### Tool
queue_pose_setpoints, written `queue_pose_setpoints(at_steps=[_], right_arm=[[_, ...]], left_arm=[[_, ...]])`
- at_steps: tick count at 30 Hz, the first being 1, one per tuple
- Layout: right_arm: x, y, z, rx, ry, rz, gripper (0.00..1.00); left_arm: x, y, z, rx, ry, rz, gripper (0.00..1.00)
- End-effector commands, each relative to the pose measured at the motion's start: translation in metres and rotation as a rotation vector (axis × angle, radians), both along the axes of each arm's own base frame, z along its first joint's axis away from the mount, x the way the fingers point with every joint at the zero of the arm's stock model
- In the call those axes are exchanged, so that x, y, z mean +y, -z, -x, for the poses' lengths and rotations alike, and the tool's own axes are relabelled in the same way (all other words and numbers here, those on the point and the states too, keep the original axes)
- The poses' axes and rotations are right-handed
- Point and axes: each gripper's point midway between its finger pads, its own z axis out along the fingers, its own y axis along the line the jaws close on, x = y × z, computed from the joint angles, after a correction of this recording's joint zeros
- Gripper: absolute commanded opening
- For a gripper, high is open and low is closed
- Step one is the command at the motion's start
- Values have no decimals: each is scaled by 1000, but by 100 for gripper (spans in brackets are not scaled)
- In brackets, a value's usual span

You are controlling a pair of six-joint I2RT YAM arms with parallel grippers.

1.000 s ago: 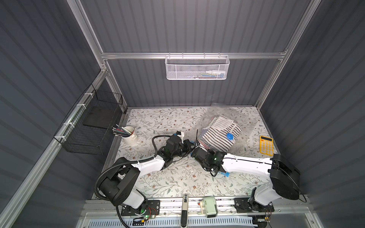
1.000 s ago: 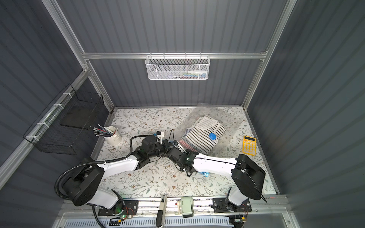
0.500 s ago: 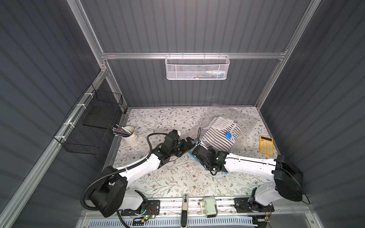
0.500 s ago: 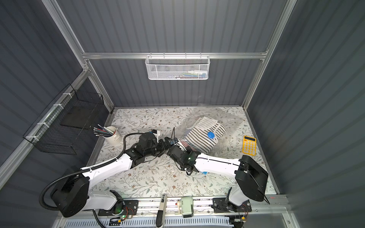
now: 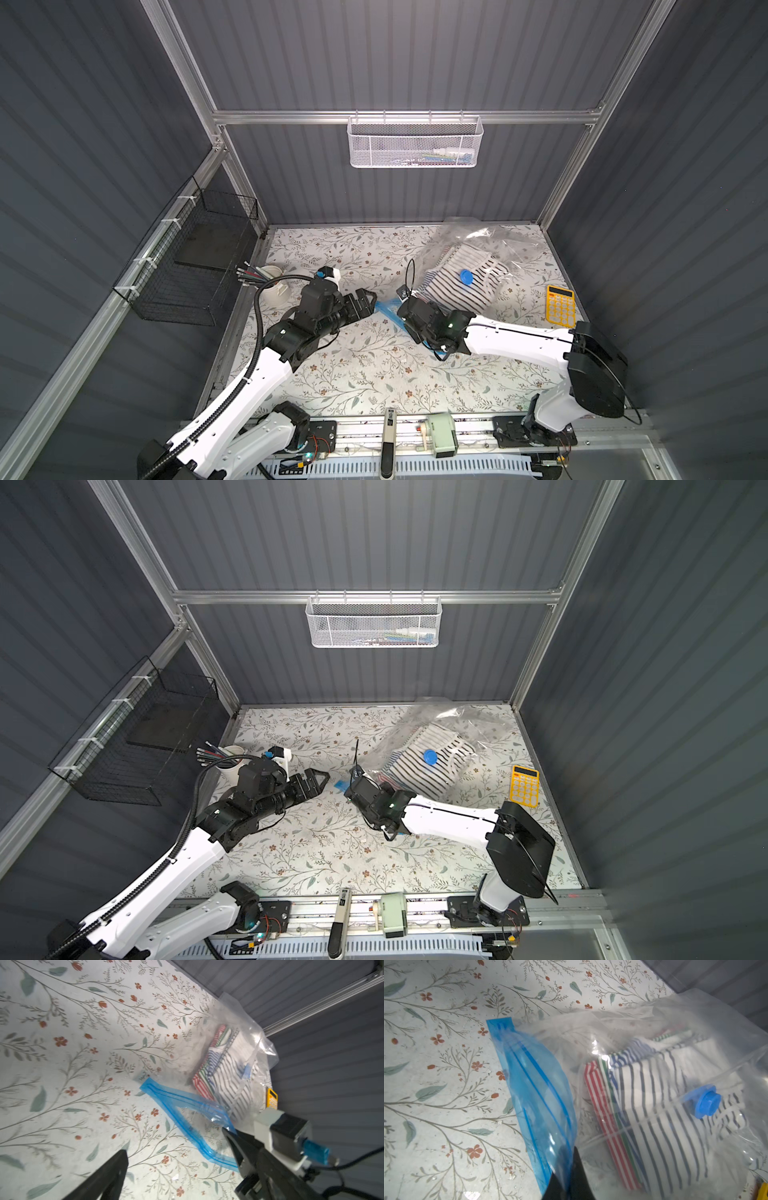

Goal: Take the tank top out of the vacuum bag
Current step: Open the vacuum bag at the center of the board, then take out the tank top from the vacuum bag.

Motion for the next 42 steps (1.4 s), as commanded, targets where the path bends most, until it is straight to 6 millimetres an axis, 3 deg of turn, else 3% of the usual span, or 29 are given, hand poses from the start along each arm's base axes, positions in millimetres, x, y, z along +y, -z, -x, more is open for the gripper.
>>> queue_pose_setpoints(at_steps=[1, 8, 13, 17, 19, 23, 27, 31, 37, 42], right_arm=[[20, -17, -11, 1, -30, -70, 0], [27, -66, -59, -37, 46, -198, 0], [36, -100, -82, -105, 52, -163, 0], [16, -89, -79, -90, 99, -119, 0], [2, -76, -68, -55, 122, -109, 0], [-25, -51, -42, 29, 180, -96, 0], [-28, -38, -32, 82, 191, -109, 0], [-19, -40, -34, 71, 183, -91, 0], [-15, -46, -41, 38, 192, -98, 0], [-14, -68, -42, -30, 193, -113, 0]], left_arm=[[25, 12, 13, 21, -12, -145, 97], [31, 25, 14, 36, -16, -191, 96], [26, 20, 9, 15, 5, -192, 96], [2, 26, 7, 12, 82, -90, 92], [-20, 34, 6, 16, 134, 29, 82], [-46, 40, -2, 10, 170, 190, 80], [-65, 49, -12, 7, 207, 227, 74], [-77, 49, -21, -36, 188, 286, 65], [-100, 67, -34, -8, 164, 412, 50], [-112, 75, -35, 3, 174, 432, 47]])
